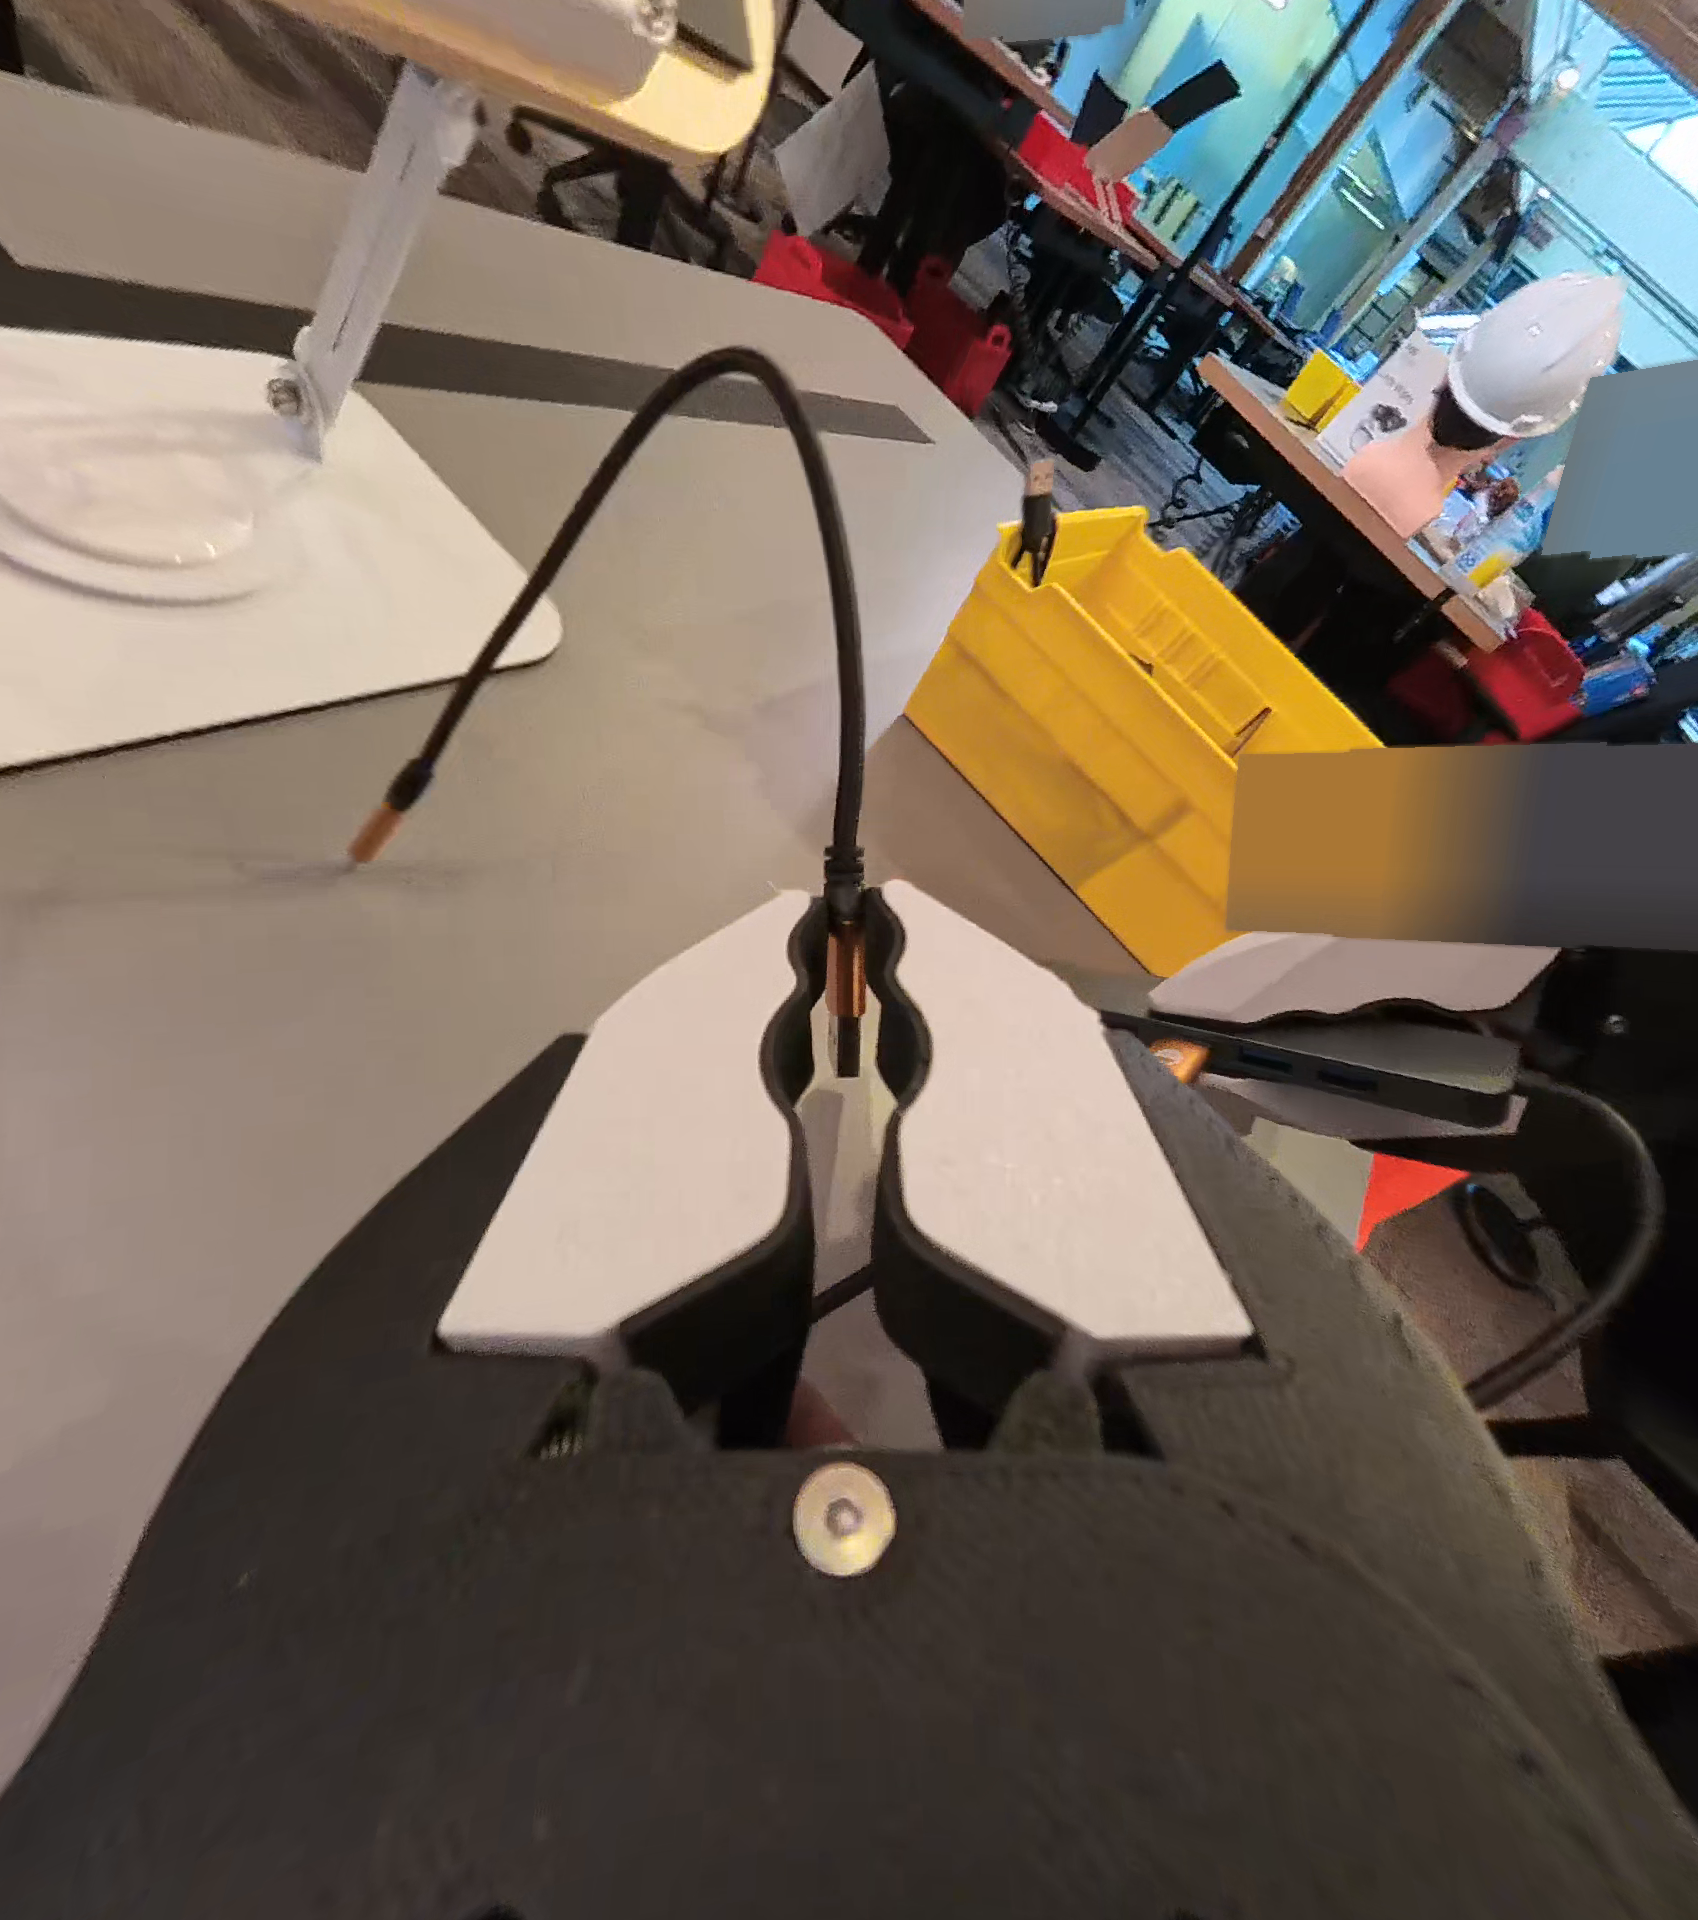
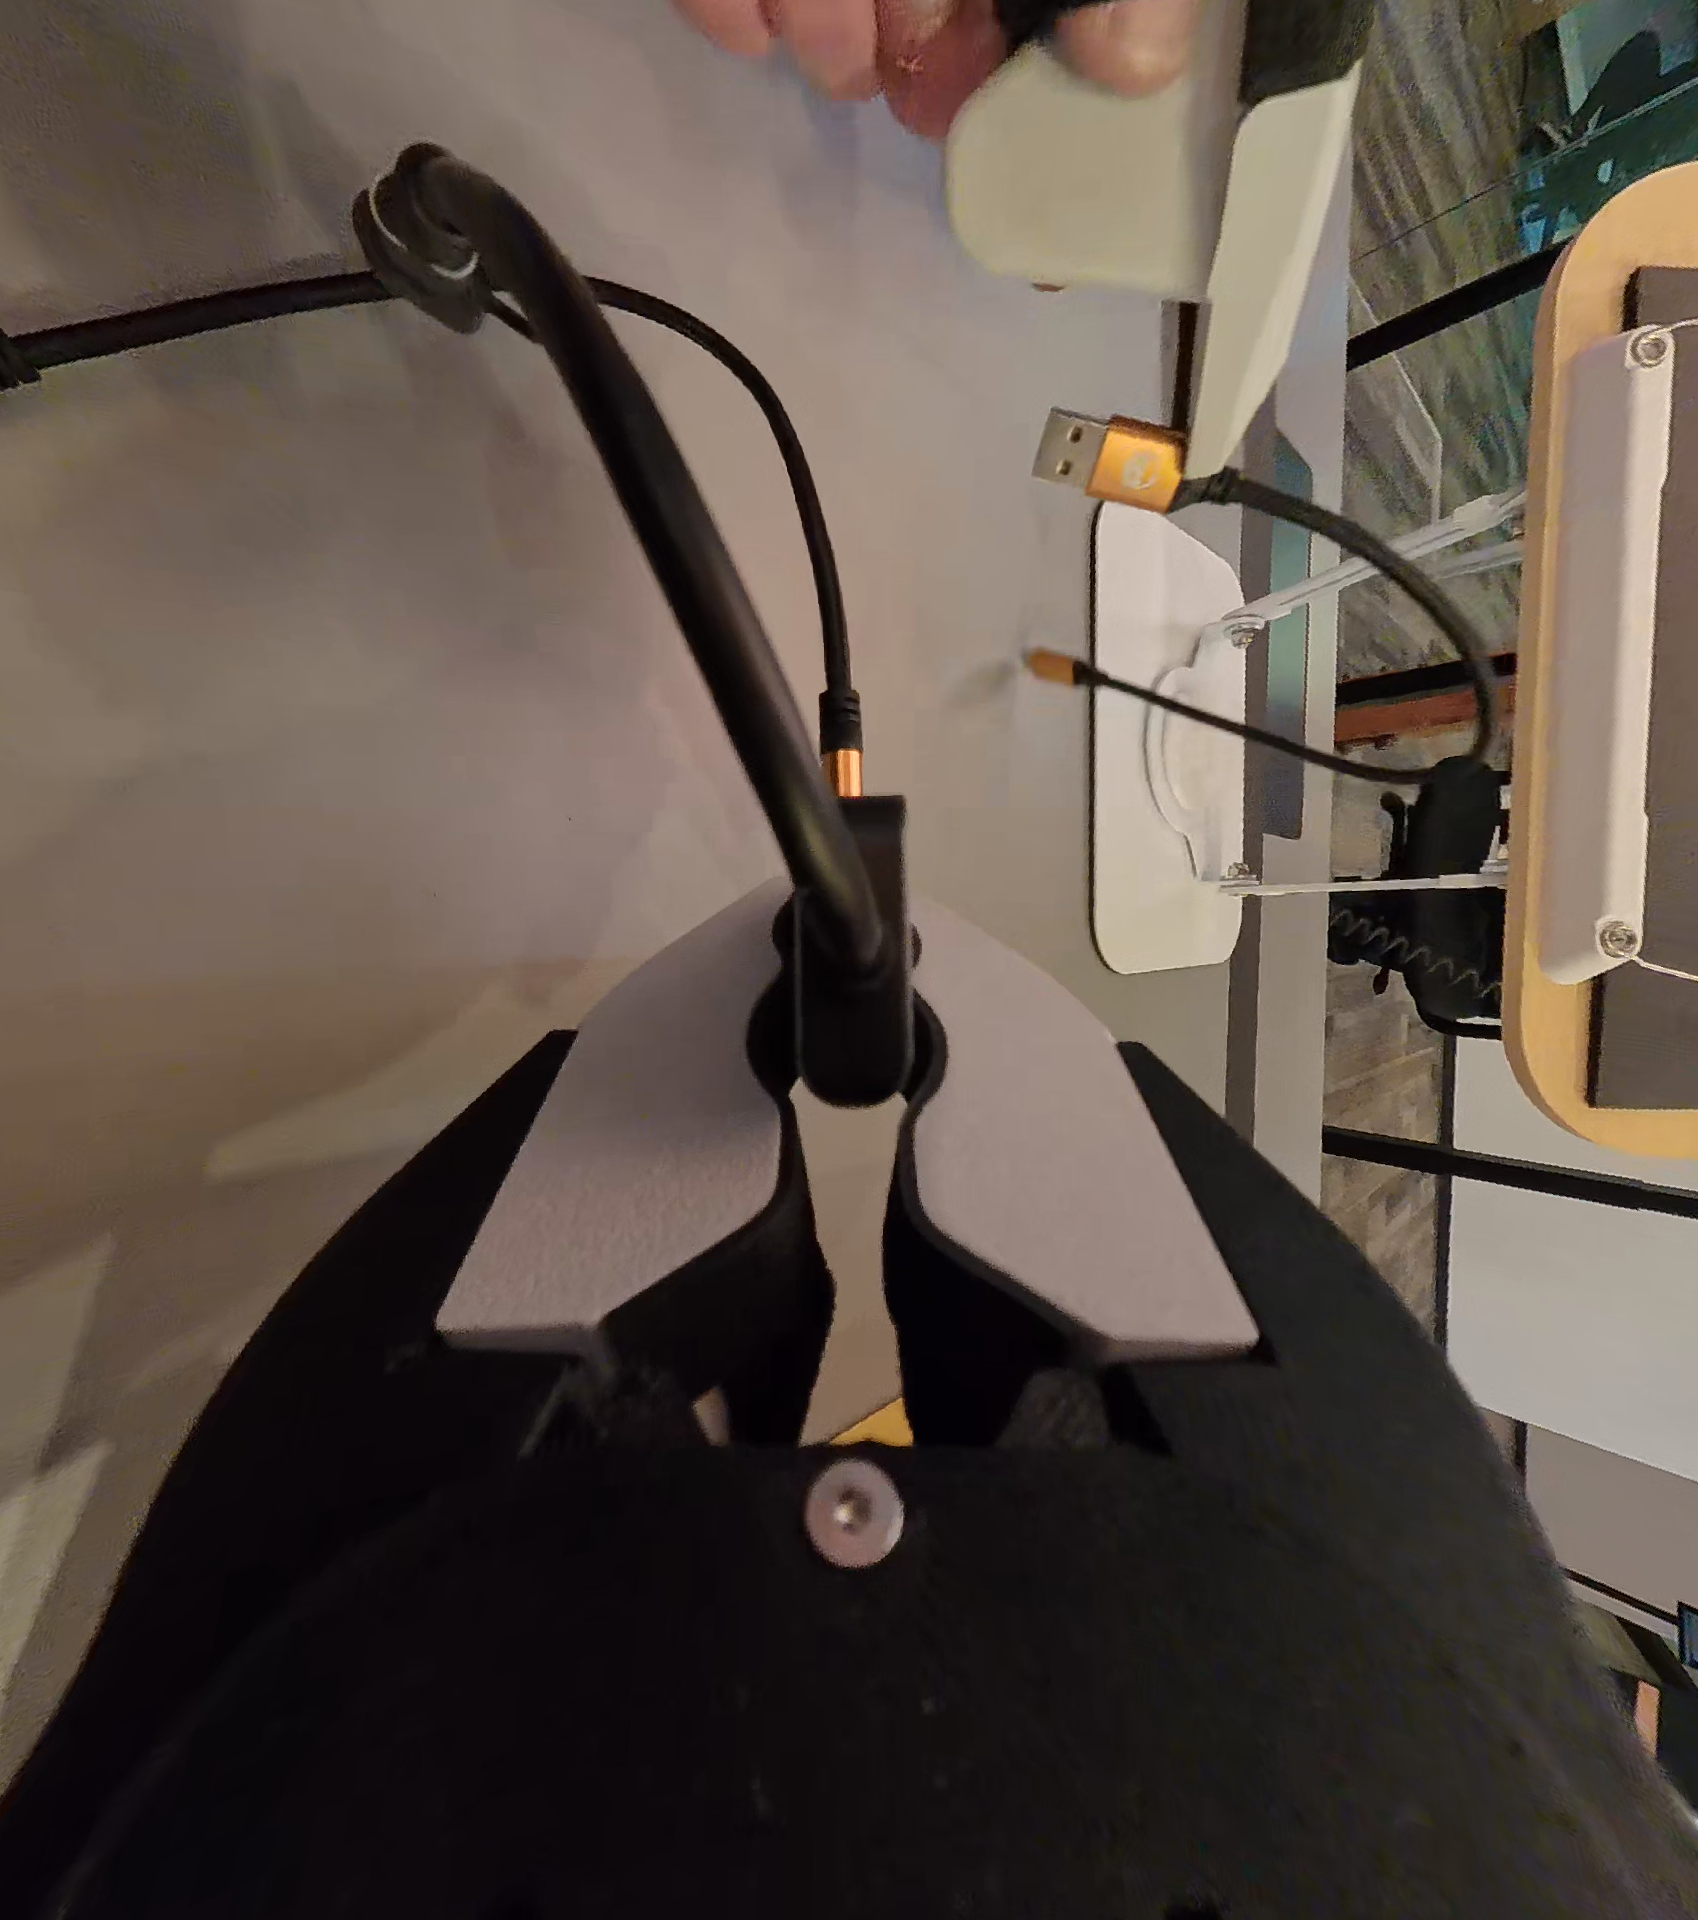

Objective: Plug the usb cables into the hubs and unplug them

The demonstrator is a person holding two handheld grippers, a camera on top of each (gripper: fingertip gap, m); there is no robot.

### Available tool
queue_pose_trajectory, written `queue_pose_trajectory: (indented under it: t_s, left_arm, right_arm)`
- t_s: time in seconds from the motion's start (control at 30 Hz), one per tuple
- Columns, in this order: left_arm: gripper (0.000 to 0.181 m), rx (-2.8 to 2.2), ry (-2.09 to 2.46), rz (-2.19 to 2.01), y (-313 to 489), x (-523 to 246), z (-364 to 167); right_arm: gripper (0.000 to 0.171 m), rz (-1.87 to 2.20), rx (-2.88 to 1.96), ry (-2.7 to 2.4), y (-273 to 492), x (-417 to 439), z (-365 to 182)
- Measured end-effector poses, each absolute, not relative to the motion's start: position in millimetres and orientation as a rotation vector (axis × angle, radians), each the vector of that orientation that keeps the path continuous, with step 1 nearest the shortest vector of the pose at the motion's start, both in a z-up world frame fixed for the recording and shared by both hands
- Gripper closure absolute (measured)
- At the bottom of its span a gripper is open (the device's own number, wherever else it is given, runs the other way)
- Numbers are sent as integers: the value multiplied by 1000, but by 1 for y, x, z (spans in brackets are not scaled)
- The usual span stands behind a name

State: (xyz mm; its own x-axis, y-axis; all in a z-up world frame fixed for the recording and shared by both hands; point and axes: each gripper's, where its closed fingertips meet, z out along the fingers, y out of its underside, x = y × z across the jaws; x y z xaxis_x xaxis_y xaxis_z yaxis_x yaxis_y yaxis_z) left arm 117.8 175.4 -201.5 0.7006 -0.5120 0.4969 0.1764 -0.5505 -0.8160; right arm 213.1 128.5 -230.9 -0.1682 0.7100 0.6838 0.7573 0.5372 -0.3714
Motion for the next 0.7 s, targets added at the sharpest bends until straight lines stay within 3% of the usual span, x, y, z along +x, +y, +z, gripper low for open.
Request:
queue_pose_trajectory:
  t_s: [0.17,0.47,0.7]
  left_arm:
    - [174,-1995,281,-869,174,120,-216]
    - [175,-1938,429,-753,168,120,-194]
    - [175,-2013,247,-762,175,101,-205]
  right_arm:
    - [161,-77,-1154,-1862,128,211,-222]
    - [160,-127,-1088,-1818,129,207,-212]
    - [160,-136,-1119,-1830,132,209,-217]
